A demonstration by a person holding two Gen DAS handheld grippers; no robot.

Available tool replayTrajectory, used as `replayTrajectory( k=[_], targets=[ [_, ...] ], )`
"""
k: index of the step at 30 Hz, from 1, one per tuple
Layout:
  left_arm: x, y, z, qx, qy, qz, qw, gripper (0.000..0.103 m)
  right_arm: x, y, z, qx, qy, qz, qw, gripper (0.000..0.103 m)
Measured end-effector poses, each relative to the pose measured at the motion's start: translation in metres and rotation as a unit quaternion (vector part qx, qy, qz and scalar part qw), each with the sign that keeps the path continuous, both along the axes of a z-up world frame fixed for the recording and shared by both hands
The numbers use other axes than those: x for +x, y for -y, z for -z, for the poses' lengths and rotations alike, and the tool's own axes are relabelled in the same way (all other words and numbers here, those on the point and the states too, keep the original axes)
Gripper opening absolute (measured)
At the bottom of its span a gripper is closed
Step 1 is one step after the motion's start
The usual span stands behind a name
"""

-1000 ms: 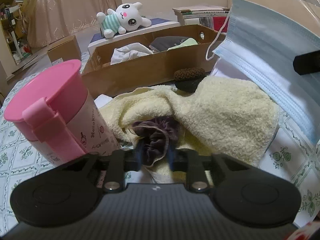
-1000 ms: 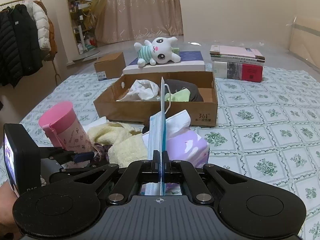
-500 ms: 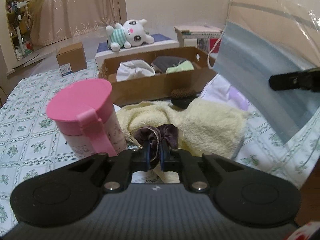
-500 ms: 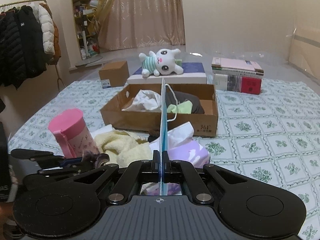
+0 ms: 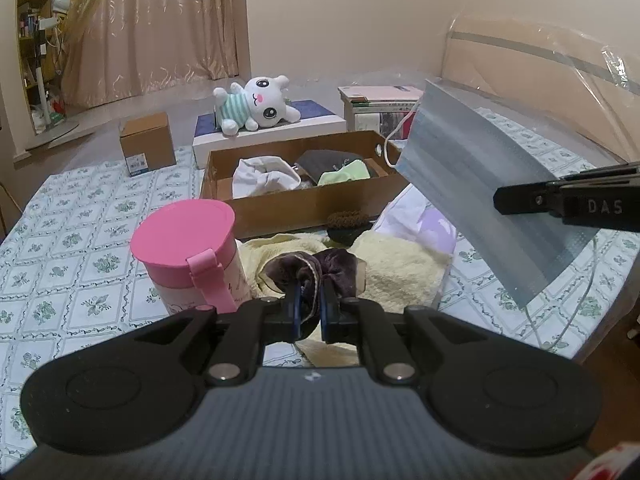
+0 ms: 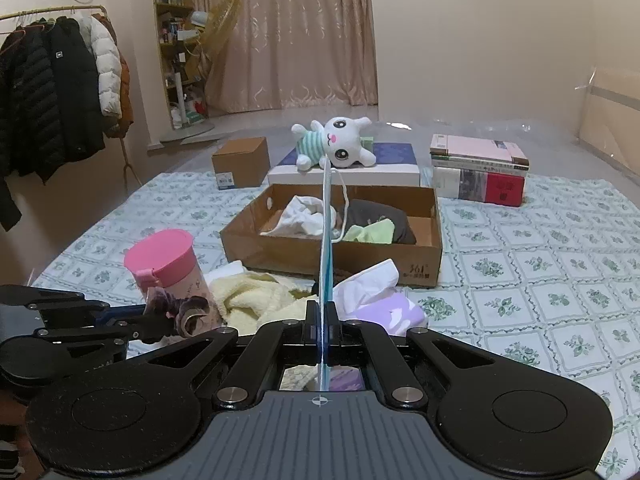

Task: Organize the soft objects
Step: 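Carry the scrunchie and the blue mask over the cardboard box with both tools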

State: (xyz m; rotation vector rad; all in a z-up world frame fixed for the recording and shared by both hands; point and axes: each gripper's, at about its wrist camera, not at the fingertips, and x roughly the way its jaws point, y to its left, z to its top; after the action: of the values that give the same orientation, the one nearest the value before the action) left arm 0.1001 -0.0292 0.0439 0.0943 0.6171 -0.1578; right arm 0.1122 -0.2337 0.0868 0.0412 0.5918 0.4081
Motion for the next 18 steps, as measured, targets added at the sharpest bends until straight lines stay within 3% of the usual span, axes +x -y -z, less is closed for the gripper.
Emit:
replayTrajectory(
  k=[18],
  targets=[
    [-0.0032,0.004,-0.0079,-0.01,-0.005,0.01,0.9999,0.008,-0.0032,0.0058,0.0015,0.002,-0.003,0.007,1.0,0.001]
  ],
)
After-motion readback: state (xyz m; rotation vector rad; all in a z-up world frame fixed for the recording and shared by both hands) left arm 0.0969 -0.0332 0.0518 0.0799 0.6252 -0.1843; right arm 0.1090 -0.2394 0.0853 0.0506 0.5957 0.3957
